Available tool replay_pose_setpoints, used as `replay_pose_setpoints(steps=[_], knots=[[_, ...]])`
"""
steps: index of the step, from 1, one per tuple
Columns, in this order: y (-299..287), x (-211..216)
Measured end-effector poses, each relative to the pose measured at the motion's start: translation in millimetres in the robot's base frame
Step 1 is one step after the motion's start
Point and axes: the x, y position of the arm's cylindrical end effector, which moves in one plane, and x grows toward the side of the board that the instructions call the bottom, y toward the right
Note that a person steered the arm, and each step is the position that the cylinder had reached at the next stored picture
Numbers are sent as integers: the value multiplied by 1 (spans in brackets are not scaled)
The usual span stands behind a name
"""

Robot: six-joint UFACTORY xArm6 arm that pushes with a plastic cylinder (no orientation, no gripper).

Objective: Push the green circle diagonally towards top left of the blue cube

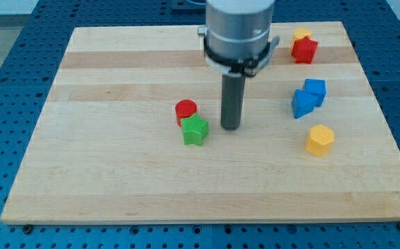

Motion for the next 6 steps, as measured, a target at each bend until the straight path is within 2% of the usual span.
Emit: replay_pose_setpoints(steps=[1, 2, 3, 5, 6], knots=[[10, -50], [53, -84], [86, -99], [78, -173], [44, -165]])
